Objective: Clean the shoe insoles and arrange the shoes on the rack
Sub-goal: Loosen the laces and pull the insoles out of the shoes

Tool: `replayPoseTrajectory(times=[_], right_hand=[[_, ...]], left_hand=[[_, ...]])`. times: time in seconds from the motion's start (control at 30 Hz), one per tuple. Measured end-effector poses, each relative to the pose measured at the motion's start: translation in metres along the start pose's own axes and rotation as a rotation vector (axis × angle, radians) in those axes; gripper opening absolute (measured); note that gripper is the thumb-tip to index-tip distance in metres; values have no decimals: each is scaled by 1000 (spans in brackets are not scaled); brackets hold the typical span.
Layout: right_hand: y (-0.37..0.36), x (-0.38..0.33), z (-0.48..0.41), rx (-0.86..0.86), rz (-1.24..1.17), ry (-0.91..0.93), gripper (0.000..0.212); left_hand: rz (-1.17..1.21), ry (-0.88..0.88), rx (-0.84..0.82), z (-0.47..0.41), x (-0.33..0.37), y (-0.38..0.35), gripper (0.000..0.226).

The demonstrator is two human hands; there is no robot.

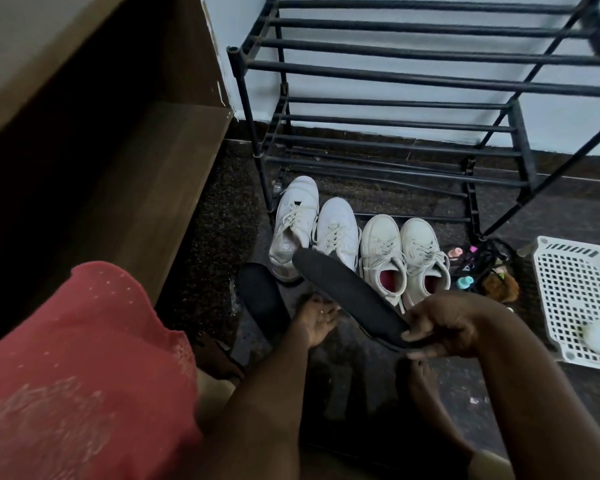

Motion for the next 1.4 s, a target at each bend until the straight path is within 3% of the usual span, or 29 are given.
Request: replayPoseTrajectory(times=[0.07,0.13,0.2,0.3,0.43,0.53,0.6,0.77,0.87,1.13,1.4], right_hand=[[5,6,-14,35,81,-44,25],[0,10,-33,98,312,-76,11],[-1,21,-64,153,496,-135,15],[-8,33,-96,282,422,-99,25],[-20,44,-120,448,548,-75,39],[-18,62,-153,473,683,-64,41],[-17,75,-174,471,732,-67,40],[-11,74,-195,526,660,-42,35],[-4,60,-197,562,624,-41,35],[-2,47,-215,609,512,-22,33],[-29,67,-233,598,454,-26,34]], left_hand=[[-12,10,60,6,4,11,39],[-12,-31,130,7,10,30,45],[-3,-68,167,1,13,50,45],[-59,-85,203,-7,15,67,45],[-171,-95,231,-13,13,60,32],[-214,-167,288,-21,9,54,18],[-316,-229,309,-25,6,53,24],[-1039,-406,143,-36,7,36,42],[-1340,-489,21,-45,12,20,38],[-1617,-492,112,-54,14,-10,34],[-1428,-508,344,-59,18,-9,28]])
Point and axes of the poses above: each hand's wrist, its own z-axis away from the middle knuckle, its own y-axis out of the back of the hand, x = y × z, the point moved 1 cm from there along -z, towards the middle knuckle, and after that the axes turned 12 degrees about -y, right-handed, at the moved point
